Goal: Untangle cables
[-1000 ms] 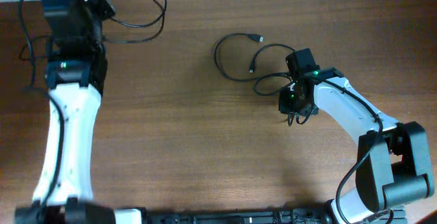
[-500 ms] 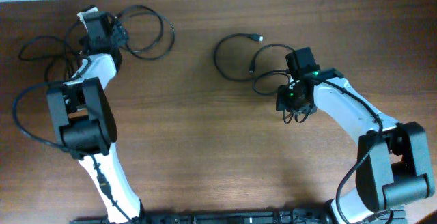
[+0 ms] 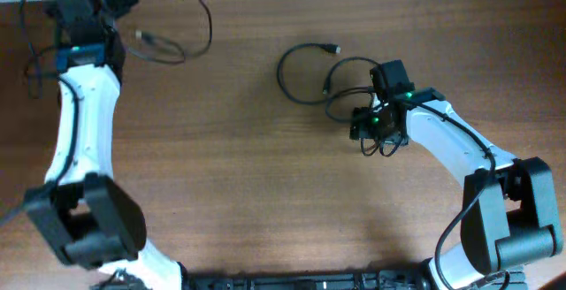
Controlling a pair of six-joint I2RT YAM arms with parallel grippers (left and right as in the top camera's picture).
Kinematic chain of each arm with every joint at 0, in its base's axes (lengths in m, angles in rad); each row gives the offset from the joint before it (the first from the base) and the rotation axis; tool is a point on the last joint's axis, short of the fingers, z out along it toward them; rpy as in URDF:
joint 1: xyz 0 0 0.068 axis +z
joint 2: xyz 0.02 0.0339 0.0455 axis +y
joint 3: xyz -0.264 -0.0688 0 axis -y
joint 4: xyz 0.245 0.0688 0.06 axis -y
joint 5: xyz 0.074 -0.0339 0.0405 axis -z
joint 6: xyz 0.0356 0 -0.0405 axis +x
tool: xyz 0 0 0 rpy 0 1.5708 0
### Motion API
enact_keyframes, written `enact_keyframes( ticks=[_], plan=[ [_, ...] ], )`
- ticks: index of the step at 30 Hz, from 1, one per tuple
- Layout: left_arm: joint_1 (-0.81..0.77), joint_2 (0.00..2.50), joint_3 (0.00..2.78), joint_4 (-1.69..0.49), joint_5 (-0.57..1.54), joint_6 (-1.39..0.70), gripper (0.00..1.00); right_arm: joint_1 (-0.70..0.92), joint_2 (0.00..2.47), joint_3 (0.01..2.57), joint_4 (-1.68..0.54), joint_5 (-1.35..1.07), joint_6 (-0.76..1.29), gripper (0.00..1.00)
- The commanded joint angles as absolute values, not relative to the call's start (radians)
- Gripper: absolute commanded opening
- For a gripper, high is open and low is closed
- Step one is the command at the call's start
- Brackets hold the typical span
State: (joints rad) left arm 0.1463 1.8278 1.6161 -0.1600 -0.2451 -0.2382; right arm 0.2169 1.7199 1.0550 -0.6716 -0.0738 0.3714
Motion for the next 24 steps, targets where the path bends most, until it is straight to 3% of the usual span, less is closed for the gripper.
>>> enact_keyframes(
  ticks=[1, 3, 6, 10, 15, 18, 19, 24],
  plan=[
    [0.147, 2.033, 1.618, -0.105, -0.221, -0.246, 0.99, 0.223, 1.714, 1.054, -0.626, -0.079, 0.379, 0.79],
    [0.147, 2.180, 1.618, -0.293, -0.169, -0.260, 0.99, 0.223, 1.714, 1.054, -0.623, -0.079, 0.379, 0.79],
    [0.154, 2.205, 1.619, -0.368, 0.258, -0.119, 0.99, 0.223, 1.714, 1.054, -0.632, -0.079, 0.379, 0.79],
    [0.171, 2.177, 1.623, -0.413, 0.355, -0.051, 0.99, 0.223, 1.714, 1.054, -0.658, -0.079, 0.379, 0.79],
    [0.207, 1.834, 1.640, -0.464, 0.353, -0.119, 0.99, 0.223, 1.713, 1.057, -0.656, -0.107, 0.379, 0.86],
    [0.054, 1.729, 1.640, -0.523, 0.355, -0.135, 0.99, 0.222, 1.677, 1.135, -0.664, -0.277, 0.371, 0.86],
    [-0.012, 1.734, 1.638, -0.538, 0.355, -0.135, 0.99, 0.217, 1.640, 1.161, -0.706, -0.209, 0.373, 0.99],
    [-0.259, 1.763, 1.637, -0.608, 0.345, -0.145, 0.99, 0.103, 1.408, 1.203, -0.815, 0.173, 0.409, 0.99]
  ],
)
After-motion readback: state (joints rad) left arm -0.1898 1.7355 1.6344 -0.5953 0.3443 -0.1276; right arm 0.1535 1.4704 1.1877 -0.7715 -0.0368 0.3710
